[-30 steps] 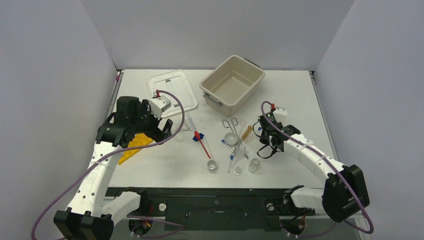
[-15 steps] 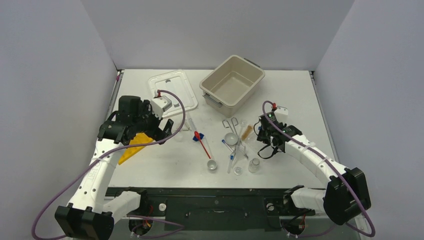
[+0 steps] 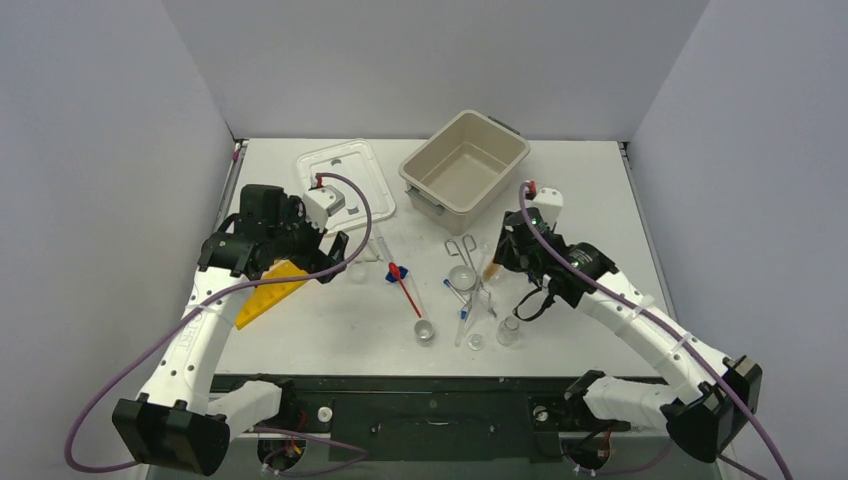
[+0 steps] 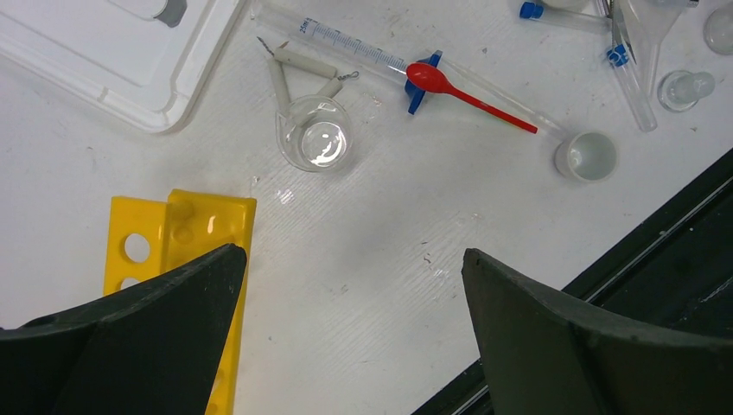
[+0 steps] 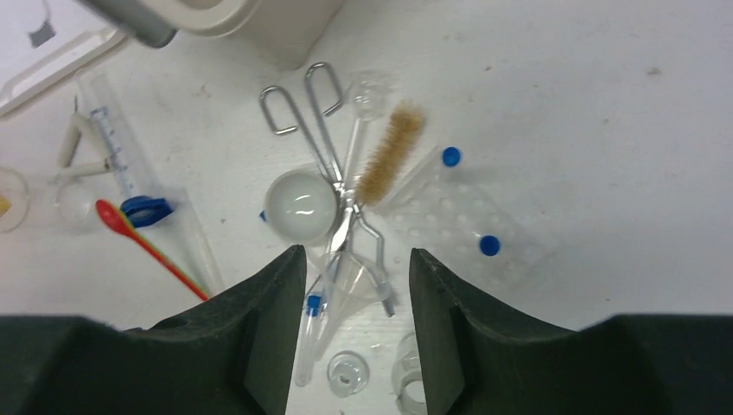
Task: Organize the chemistry lab equipment
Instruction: Pick up the test tube at the center of the board.
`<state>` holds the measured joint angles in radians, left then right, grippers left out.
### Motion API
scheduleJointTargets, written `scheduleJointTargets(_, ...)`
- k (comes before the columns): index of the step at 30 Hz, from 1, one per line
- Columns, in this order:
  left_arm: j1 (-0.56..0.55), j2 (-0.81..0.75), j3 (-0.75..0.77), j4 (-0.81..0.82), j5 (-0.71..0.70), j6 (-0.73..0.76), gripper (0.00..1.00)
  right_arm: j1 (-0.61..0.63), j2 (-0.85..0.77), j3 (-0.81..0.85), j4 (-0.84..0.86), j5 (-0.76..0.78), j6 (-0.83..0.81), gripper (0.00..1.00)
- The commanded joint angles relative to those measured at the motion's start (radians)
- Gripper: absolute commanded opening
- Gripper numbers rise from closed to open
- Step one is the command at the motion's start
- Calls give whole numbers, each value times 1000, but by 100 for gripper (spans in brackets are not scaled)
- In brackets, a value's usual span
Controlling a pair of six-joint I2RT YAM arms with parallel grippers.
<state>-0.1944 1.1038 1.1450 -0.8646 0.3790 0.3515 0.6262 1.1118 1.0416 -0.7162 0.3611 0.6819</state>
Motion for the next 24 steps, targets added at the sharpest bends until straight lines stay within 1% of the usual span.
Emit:
scheduleJointTargets(1,2,-7,28,13,37,-11,97,123,112,75,50,-17,-8,43)
scheduleJointTargets(7,4,-29,9,12,27,10,97,295,400,166,79,-43,-63,42)
scheduleJointTargets(9,3,-32,8,7,26,14,97,323,452,166,108,-63,-66,42)
scheduleJointTargets(13,3,-31,12,-8,28,18,97,335,535,130,159,-85,-60,42)
scheduleJointTargets(15,3,-32,13,-11,28,18,97,335,562,120,171,-83,-61,45)
scheduleJointTargets(19,3,-37,11,-16,28,20,97,328,580,96,196,-78,-61,51)
scheduleJointTargets(24,3,-40,13,-19,25,20,97,288,583,41,238,-87,-60,53)
